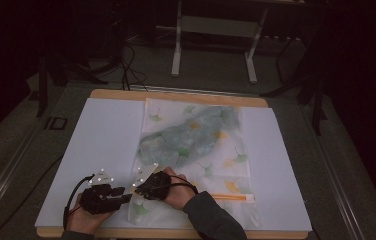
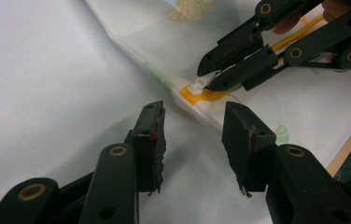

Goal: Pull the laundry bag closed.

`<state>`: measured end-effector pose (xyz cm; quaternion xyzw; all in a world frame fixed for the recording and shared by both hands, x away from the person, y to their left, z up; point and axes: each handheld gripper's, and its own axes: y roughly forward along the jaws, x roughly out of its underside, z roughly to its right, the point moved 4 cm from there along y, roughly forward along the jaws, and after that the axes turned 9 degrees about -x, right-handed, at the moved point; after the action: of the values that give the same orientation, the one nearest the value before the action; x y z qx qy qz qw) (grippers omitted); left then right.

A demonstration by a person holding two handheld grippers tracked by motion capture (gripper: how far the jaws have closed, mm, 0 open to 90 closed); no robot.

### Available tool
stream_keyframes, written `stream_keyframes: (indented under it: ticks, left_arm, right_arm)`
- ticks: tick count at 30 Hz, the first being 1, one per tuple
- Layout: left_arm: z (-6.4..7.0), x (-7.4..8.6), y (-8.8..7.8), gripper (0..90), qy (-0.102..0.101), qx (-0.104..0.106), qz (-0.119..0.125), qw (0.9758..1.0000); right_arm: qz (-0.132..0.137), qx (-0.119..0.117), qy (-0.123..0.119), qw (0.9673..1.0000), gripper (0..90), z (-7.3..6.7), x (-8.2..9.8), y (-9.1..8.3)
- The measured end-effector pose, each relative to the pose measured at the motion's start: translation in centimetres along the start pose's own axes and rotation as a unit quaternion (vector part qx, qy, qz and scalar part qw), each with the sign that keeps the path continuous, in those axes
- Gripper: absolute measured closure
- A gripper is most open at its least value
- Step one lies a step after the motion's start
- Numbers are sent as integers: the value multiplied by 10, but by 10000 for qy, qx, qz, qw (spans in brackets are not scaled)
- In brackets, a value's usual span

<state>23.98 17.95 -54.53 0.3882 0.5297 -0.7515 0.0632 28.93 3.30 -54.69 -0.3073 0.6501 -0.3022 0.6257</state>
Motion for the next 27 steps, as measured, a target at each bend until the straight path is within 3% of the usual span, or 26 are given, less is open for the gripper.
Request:
stream_keyframes:
  ticks: [5,14,27]
  left_arm:
    - [-2,-1,-3,578,-70,86,102,9999]
    - [4,0,14,586,25,248,-191,9995]
    - [3,-4,23,615,-9,489,-265,9985]
  right_arm:
    - [-21,-20,-6,10000,840,0,1,4]
    - [59,62,-53,9999,841,-1,-2,-3]
    - [60,127,-165,9998,841,-2,-5,-14]
